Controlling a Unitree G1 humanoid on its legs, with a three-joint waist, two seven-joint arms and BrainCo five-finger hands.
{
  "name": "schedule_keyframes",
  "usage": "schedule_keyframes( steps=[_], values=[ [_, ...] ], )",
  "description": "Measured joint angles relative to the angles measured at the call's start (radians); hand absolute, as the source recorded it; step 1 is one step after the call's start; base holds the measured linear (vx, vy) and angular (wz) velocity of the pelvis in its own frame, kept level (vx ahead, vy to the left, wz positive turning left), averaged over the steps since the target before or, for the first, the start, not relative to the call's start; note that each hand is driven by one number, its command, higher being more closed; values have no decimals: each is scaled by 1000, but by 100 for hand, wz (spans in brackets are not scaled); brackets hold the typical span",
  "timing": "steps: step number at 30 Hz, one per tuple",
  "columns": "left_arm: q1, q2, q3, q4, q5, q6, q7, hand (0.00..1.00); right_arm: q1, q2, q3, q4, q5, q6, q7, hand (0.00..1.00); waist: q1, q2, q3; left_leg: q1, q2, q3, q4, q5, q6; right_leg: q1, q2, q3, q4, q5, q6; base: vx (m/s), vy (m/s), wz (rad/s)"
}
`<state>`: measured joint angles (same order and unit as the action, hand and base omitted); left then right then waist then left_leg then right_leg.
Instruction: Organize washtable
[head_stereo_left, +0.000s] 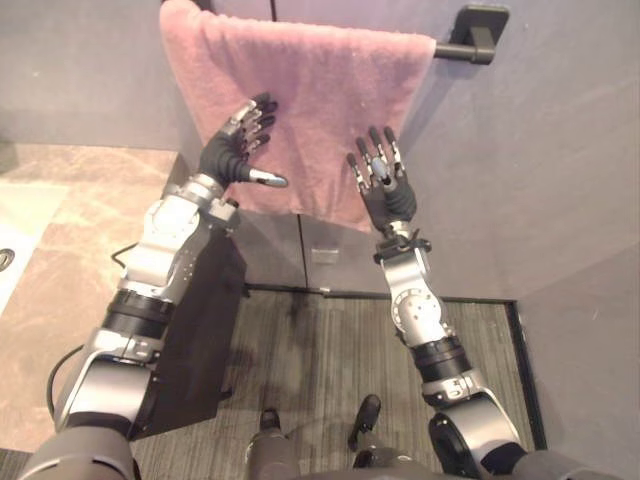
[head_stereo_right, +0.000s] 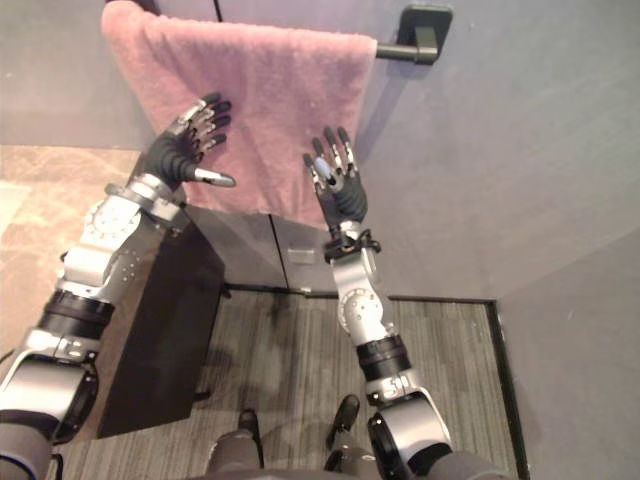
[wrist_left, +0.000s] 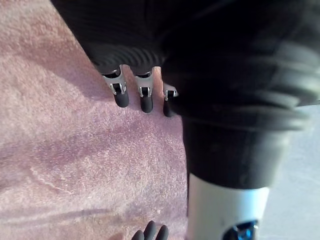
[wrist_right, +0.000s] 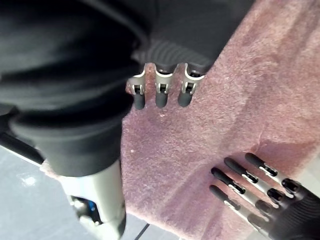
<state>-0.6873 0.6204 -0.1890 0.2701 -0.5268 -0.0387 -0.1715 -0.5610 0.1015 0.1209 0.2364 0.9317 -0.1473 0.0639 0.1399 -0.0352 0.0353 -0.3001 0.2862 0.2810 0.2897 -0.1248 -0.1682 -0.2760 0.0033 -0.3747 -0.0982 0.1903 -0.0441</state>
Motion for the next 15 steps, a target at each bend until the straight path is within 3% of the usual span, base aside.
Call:
schedule_keyframes(
  steps=[4,7,9,10,12,13,15],
  values=[
    [0,-3,6,2,11,0,0,0,-2,-1,2,35,0,5,0,0,9,0,0,1,1,3,3,0,0,0,0,13,0,4,6,-2,-2,-1],
    [65,-63,73,-6,28,-17,7,0,7,0,10,35,-22,7,0,0,8,0,0,8,4,7,5,0,1,5,1,19,0,5,8,-12,-18,-5],
    [240,-214,155,-4,87,-38,49,0,96,-13,20,21,-120,7,2,0,9,3,-2,20,10,7,-5,0,1,17,7,16,0,-6,22,17,-37,2],
    [290,-252,165,-1,121,-38,66,0,127,-15,20,21,-168,8,1,0,10,3,-2,22,10,3,-9,1,1,19,9,14,0,-7,20,43,-43,17],
    [509,-413,173,94,274,-34,117,0,280,-54,16,70,-352,23,0,0,10,3,-2,27,9,-27,-31,11,-4,35,14,-17,0,-19,4,64,-60,32],
    [529,-425,173,107,288,-33,121,0,297,-58,15,78,-367,25,0,0,11,3,-2,28,8,-31,-34,13,-4,36,14,-21,0,-21,3,84,-62,40],
    [638,-487,181,182,420,-30,152,0,384,-89,7,149,-496,43,0,0,16,3,-2,37,3,-53,-62,34,-9,46,15,-45,0,-29,-6,85,-64,34]
  ],
)
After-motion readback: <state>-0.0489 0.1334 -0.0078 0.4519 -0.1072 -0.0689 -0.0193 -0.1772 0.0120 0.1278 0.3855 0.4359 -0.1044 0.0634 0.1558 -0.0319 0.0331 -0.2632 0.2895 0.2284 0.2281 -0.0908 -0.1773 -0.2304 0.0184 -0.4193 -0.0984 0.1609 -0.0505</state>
